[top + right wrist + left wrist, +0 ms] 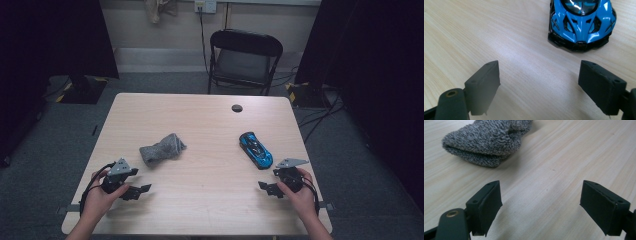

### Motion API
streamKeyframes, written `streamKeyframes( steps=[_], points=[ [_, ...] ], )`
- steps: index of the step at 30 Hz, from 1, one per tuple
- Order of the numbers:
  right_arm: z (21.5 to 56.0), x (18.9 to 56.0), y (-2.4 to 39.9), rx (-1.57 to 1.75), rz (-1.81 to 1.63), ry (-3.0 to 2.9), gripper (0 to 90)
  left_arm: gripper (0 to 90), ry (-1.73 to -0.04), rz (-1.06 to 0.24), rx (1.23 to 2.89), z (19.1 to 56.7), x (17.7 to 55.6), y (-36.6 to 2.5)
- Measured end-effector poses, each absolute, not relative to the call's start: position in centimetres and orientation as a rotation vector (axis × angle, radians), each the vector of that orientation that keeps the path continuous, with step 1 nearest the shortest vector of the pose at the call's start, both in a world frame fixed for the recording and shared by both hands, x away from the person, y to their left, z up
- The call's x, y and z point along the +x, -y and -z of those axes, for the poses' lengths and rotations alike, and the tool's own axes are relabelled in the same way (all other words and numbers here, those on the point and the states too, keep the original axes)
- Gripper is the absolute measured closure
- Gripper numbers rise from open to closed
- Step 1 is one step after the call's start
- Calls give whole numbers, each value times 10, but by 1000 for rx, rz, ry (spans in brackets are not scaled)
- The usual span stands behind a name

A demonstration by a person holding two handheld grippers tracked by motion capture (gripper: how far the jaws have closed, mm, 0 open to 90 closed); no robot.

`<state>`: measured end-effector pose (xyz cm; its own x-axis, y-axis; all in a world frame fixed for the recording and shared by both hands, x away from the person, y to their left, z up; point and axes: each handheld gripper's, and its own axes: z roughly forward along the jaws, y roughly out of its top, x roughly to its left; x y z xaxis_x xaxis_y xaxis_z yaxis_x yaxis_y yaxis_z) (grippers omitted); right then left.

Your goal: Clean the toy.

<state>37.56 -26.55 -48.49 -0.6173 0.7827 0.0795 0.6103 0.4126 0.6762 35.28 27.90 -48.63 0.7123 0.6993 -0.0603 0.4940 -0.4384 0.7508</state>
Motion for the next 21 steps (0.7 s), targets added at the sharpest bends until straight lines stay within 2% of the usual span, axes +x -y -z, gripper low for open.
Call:
streamKeyframes(
  steps=[21],
  points=[
    [497, 363, 264, 1122, -987, -2389, 160, 163, -851, -367, 2202, 499, 348, -280]
  ],
)
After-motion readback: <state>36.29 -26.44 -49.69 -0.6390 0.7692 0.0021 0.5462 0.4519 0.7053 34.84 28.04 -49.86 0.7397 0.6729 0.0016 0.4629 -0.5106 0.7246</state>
